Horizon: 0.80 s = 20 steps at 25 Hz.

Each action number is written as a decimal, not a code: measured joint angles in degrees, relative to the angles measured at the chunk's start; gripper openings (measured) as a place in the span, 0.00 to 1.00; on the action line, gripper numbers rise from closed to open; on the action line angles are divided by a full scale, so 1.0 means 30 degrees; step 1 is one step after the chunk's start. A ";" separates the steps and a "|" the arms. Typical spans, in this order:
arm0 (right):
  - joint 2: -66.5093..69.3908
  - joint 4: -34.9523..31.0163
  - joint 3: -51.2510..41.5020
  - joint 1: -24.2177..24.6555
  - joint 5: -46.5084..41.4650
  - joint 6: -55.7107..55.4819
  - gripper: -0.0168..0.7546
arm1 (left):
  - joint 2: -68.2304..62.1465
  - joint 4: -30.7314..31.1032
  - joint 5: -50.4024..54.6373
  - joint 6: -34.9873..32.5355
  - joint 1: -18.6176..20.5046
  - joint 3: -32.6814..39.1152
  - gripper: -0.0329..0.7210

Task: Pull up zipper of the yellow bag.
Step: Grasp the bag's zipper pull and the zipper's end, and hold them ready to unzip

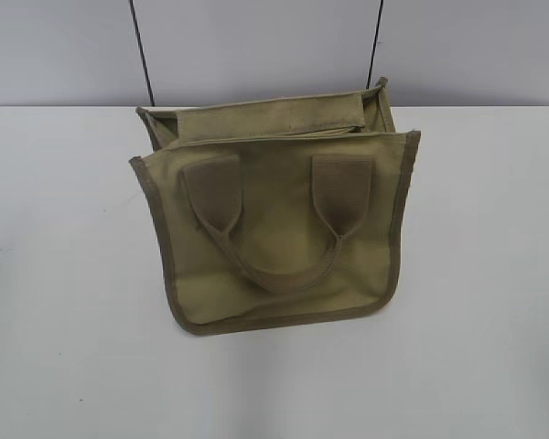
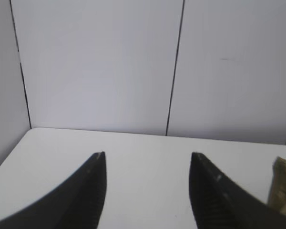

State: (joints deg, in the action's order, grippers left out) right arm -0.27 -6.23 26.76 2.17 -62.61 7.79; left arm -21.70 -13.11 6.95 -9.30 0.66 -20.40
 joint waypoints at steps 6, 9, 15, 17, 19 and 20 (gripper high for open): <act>0.0000 0.0000 0.0000 0.0000 0.0000 0.0000 0.78 | -0.4642 -0.0180 -0.6916 0.0000 -0.0046 0.2111 0.60; 0.0000 0.0000 0.0000 0.0000 0.0000 0.0000 0.78 | -0.7659 0.0275 -0.8670 0.0060 -0.0671 0.2133 0.60; 0.0000 -0.0016 0.0000 0.0000 0.0000 0.0000 0.78 | -1.4211 0.3314 -1.4225 0.1927 -0.3343 0.2148 0.58; 0.0000 -0.0016 0.0000 0.0000 0.0000 0.0000 0.78 | -1.6489 0.4368 -1.5757 0.2590 -0.3985 0.2148 0.56; 0.0000 -0.0016 0.0000 0.0000 0.0000 0.0000 0.78 | -1.8554 0.5890 -1.7344 0.3493 -0.4289 0.2148 0.53; 0.0000 -0.0016 0.0000 0.0000 0.0000 0.0000 0.78 | -1.9629 0.6509 -1.8318 0.4105 -0.4330 0.2148 0.52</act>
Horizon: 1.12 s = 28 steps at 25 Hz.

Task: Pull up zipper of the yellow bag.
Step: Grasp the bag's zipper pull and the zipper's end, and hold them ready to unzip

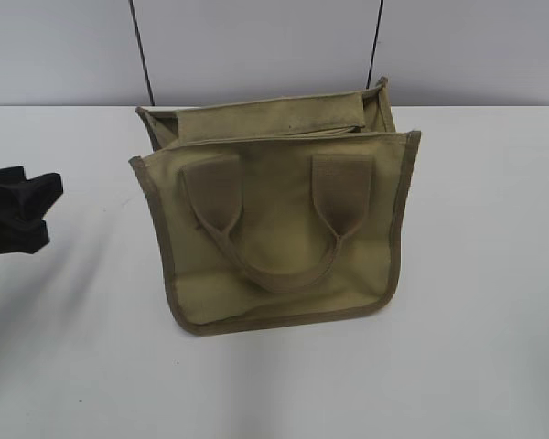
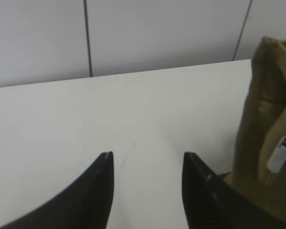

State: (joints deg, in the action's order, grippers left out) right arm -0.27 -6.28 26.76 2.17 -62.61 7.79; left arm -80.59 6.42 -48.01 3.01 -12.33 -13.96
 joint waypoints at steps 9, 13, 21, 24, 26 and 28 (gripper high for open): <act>0.0000 0.0000 0.0000 0.0000 0.0000 0.0000 0.78 | -0.7932 0.6939 -0.6271 0.3292 -0.0042 -0.1905 0.49; 0.0000 0.0000 0.0000 0.0000 0.0000 0.0000 0.78 | -0.9609 0.9175 -0.6803 0.3462 -0.0042 -0.3304 0.49; 0.0000 0.0000 0.0000 0.0000 0.0000 0.0000 0.78 | -1.1188 1.0837 -0.6685 0.3726 -0.0042 -0.5213 0.49; 0.0000 0.0000 0.0000 0.0000 0.0000 0.0000 0.78 | -1.1773 1.1248 -0.6578 0.4059 -0.0042 -0.5845 0.48; 0.0000 0.0000 0.0000 0.0000 0.0000 0.0000 0.78 | -1.2165 1.1368 -0.6561 0.4254 -0.0042 -0.6059 0.43; 0.0000 0.0000 0.0000 0.0000 0.0000 0.0000 0.78 | -1.2391 1.1429 -0.6416 0.4365 -0.0042 -0.6199 0.36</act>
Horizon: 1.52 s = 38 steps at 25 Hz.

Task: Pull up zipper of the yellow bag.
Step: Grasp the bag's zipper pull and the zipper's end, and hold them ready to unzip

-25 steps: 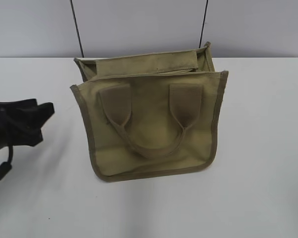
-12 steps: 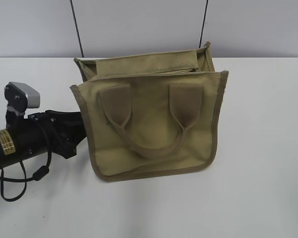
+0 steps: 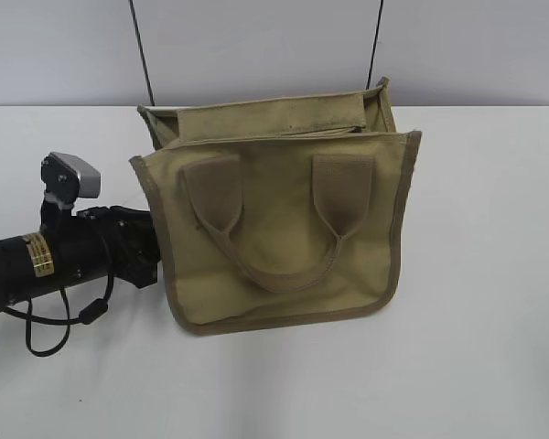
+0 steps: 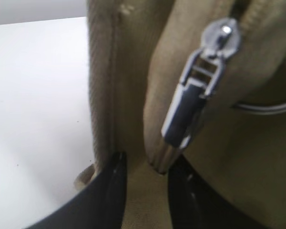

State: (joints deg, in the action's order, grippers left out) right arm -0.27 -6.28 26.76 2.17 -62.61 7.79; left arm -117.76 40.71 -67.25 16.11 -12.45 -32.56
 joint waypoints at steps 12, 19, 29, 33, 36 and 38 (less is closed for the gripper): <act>0.0000 0.0000 0.0000 0.0000 0.0000 0.0000 0.78 | 0.0187 -0.0574 -0.0553 0.0062 0.0000 0.0044 0.05; 0.0000 0.0000 0.0000 0.0000 0.0000 0.0000 0.78 | 0.3986 -0.2594 0.3159 0.0087 0.0000 0.0776 0.05; 0.0000 0.0000 0.0000 0.0000 0.0000 0.0000 0.78 | 0.9134 -0.1229 1.0199 0.2730 0.0000 0.0789 0.05; 0.0000 -0.0202 0.0000 -0.0025 0.0000 -0.0037 0.78 | 1.0172 0.0403 1.0693 0.4830 0.0000 0.0789 0.05; 0.0000 -0.0471 0.0027 -0.0397 0.0000 -0.0237 0.78 | 1.0862 0.1649 1.1274 0.6206 0.0000 0.0789 0.05; 0.0018 -0.0629 0.0573 -0.0551 -0.0039 -0.0283 0.78 | 1.1232 0.1930 1.1505 0.6610 0.0000 0.0789 0.05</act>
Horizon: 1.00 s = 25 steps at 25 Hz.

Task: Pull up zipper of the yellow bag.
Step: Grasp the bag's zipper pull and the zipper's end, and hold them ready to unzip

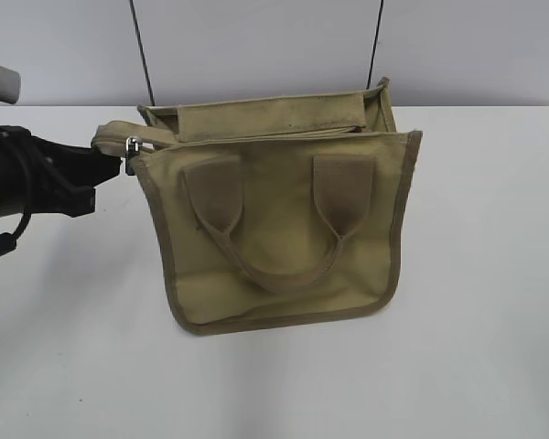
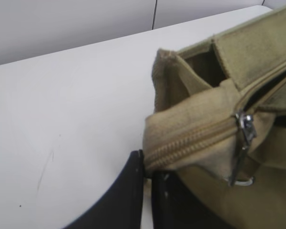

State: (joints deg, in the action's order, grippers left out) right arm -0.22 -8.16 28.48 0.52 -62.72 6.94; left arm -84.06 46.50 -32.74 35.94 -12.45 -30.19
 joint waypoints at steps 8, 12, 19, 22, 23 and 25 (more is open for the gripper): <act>0.6370 -0.1616 0.4274 -0.0036 0.0583 0.0549 0.78 | 0.0351 0.0815 0.0846 0.0943 0.0000 -0.0243 0.05; 1.0852 -0.3031 0.6548 -0.0036 0.0609 0.2673 0.78 | 0.0351 0.0928 0.1505 0.0942 0.0075 -0.0638 0.05; 1.8402 -0.4726 1.0290 -0.1399 0.0620 0.3308 0.78 | 0.0351 0.1026 0.1351 0.1091 0.1109 -0.0822 0.05; 2.0663 -0.3770 1.1907 -0.4550 0.1167 0.1454 0.78 | 0.0351 0.1054 0.0859 0.1274 0.1254 -0.0836 0.05; 2.1400 -0.2996 1.2439 -0.5582 0.1390 0.0379 0.78 | 0.0351 0.1108 0.0762 0.1316 0.1254 -0.0836 0.05; 2.3344 -0.1465 1.3790 -0.8087 0.1565 -0.1810 0.78 | 0.0314 0.1346 0.0658 0.1379 0.1254 -0.0836 0.05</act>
State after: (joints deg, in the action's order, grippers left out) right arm 69.81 -12.56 69.85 -23.74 -58.03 1.51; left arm -83.12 50.54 -30.77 40.07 -8.69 -32.70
